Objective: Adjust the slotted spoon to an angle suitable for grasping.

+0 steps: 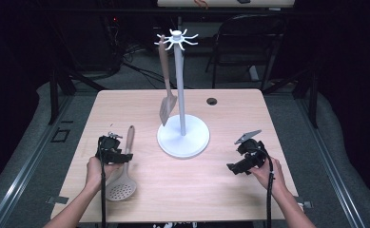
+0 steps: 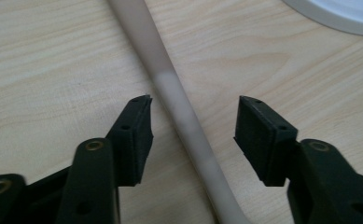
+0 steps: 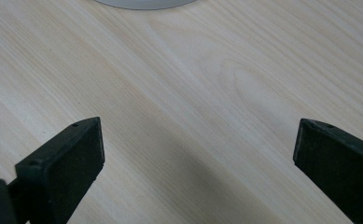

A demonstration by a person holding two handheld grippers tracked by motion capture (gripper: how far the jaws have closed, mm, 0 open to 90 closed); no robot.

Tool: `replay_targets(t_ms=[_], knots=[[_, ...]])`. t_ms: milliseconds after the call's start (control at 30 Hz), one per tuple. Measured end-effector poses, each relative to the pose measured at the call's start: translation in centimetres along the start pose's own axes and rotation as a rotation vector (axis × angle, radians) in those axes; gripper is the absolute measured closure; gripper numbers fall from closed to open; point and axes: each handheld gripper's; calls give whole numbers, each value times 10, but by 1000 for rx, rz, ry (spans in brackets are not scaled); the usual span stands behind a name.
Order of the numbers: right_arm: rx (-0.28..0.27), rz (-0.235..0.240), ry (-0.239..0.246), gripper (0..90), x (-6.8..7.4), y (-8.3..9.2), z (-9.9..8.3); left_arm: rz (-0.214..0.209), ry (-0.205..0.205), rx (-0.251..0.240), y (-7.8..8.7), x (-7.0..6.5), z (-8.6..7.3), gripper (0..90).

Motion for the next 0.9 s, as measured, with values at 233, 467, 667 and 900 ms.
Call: replay_targets(t_ms=[233, 467, 667, 900], knots=[[2, -5, 1, 19, 0, 1, 0, -22, -46, 38, -6, 2, -5, 596], [6, -5, 7, 31, 0, 1, 0, -25, -86, 54, -8, 2, -5, 640], [-1, 0, 5, 31, 0, 1, 0, -41, -98, 60, -8, 6, -4, 645], [-2, -4, 4, 31, -1, 2, -1, -39, -120, 75, -4, 16, -7, 684]])
Point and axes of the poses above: each handheld gripper's, and its own axes: y roughly backward along the jaws, z roughly out of its top, x roughly to its left, and after that the axes turned 11 degrees about z, right-handed
